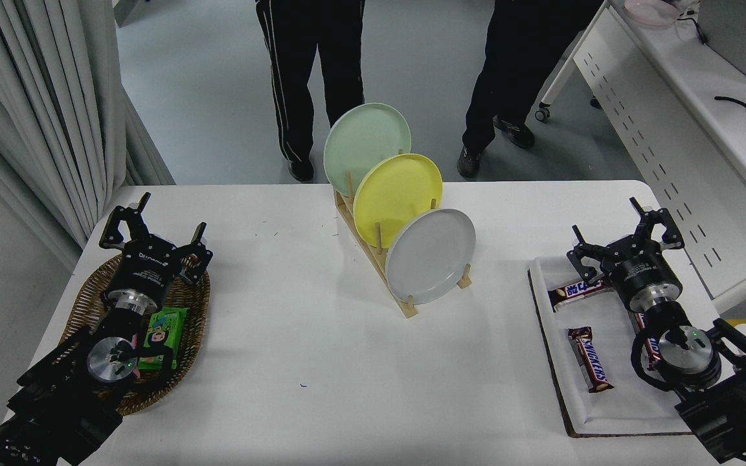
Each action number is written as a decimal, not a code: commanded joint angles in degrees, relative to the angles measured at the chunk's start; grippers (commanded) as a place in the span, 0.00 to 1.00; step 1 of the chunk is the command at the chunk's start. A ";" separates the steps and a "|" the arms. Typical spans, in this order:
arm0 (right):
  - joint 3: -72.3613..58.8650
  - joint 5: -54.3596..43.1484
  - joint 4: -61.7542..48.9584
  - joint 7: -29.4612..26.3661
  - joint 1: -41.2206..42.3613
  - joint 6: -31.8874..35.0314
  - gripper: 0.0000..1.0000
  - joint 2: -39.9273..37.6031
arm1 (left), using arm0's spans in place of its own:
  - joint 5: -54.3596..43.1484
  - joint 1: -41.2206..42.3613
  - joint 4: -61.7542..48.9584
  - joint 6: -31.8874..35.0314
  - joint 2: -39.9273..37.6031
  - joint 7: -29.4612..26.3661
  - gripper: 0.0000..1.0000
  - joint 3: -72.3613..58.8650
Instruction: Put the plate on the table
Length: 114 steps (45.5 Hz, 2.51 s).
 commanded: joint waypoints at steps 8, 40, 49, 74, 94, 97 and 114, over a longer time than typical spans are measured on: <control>-0.20 -0.24 0.10 0.00 0.14 0.00 0.99 0.44 | 0.00 0.00 -0.06 0.09 0.00 0.00 1.00 0.02; 0.06 -0.25 -0.08 0.00 0.84 0.00 0.99 0.01 | 0.00 0.00 0.02 0.09 0.00 0.00 1.00 0.02; -0.38 0.37 0.27 -0.09 1.63 -0.52 0.99 -1.74 | 0.00 0.00 -0.06 0.00 0.00 0.00 1.00 0.02; -47.21 15.23 8.26 -0.18 20.70 -4.57 0.99 -15.19 | 0.00 0.00 -0.06 0.00 0.00 0.00 1.00 -0.07; -78.59 13.12 28.04 -0.26 46.10 -4.92 0.99 -28.12 | 0.00 0.00 -0.06 0.00 0.00 0.00 1.00 0.02; -80.80 12.50 28.57 -0.26 48.56 -4.83 0.99 -27.94 | 0.00 0.00 0.03 0.00 0.00 0.09 1.00 0.02; -83.44 5.64 29.19 -1.93 51.38 -5.79 0.99 -18.02 | 0.00 0.00 0.03 0.09 0.00 0.00 1.00 0.02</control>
